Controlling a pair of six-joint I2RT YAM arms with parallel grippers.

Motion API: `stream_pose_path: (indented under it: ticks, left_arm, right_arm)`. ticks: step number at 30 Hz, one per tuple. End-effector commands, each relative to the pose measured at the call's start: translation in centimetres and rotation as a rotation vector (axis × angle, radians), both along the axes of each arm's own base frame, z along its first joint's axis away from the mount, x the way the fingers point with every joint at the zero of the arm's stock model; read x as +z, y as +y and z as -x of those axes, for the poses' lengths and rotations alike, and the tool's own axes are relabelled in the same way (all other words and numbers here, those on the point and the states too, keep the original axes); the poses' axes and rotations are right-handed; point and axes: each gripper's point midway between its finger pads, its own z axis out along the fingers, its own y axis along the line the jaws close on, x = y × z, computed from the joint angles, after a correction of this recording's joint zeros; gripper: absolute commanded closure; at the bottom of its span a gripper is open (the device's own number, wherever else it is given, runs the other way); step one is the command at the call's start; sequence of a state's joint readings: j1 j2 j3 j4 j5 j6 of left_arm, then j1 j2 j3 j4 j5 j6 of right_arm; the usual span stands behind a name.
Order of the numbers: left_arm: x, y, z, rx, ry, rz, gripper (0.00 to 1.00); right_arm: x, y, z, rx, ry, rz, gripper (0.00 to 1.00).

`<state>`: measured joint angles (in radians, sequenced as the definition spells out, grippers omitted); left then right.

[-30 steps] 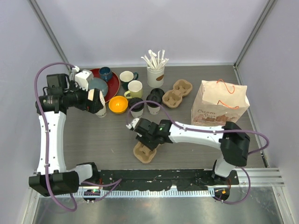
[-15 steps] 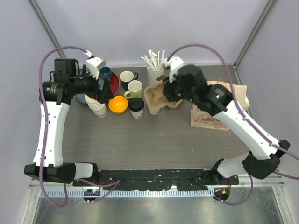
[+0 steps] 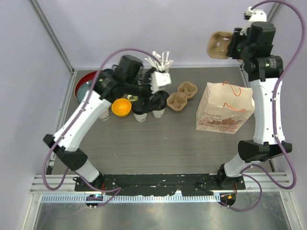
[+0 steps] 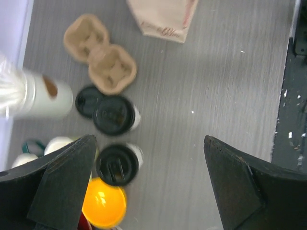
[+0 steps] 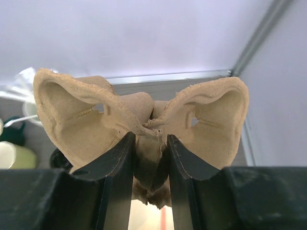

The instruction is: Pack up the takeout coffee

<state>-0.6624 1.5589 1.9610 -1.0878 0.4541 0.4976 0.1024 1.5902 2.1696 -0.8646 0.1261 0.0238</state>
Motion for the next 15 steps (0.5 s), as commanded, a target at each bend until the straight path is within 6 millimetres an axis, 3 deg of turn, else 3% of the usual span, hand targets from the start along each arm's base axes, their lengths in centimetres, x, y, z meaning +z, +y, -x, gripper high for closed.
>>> stream_pose_path:
  ticks: [1,2,3,4,5,6,7,8,9,11,15]
  left_arm:
    - [-0.1,-6.0,0.3,-0.219,-0.251,-0.082,0.01]
    - [-1.3,-8.6,1.1,-0.284,-0.265,-0.098,0.01]
    - [0.2,-10.0,1.1,-0.33,-0.341,-0.084,0.01]
    - [0.0,-11.4,1.1,-0.355,-0.348,-0.087,0.0]
    - [-1.7,-13.6,1.1,-0.402,-0.321,-0.094,0.01]
    - [0.4,-15.1,0.8,-0.411,-0.365,-0.036,0.0]
    - [0.8,-16.2,0.8,-0.426,-0.378,-0.009,0.0]
    - [-0.9,-18.3,0.4,-0.446,-0.357,-0.011,0.0]
    - [1.9,-19.1,0.3,-0.432,-0.399,0.051,0.0]
    - [2.2,-20.8,0.6,-0.458,-0.386,0.101,0.0]
    - [0.6,-23.3,1.1,-0.481,-0.353,0.123,0.0]
  right_arm:
    - [1.8,-6.2,-0.3,-0.101,-0.068,-0.054,0.81]
    - [1.7,-6.9,-0.3,-0.111,-0.07,-0.061,0.81]
    - [1.1,-7.8,-0.3,-0.134,-0.059,-0.065,0.81]
    - [1.0,-7.9,-0.3,-0.115,-0.057,-0.073,0.81]
    - [0.8,-8.6,-0.2,-0.123,-0.051,-0.074,0.81]
    - [0.1,-8.9,-0.2,-0.122,-0.036,-0.074,0.81]
    - [-0.1,-9.2,-0.2,-0.123,-0.03,-0.076,0.81]
    - [-0.4,-9.9,0.0,-0.133,-0.023,-0.075,0.81]
    - [-1.1,-10.0,-0.1,-0.125,-0.005,-0.083,0.81]
    - [-1.3,-10.4,0.2,-0.128,-0.006,-0.085,0.81]
    - [-1.9,-10.7,0.0,-0.118,-0.001,-0.101,0.81]
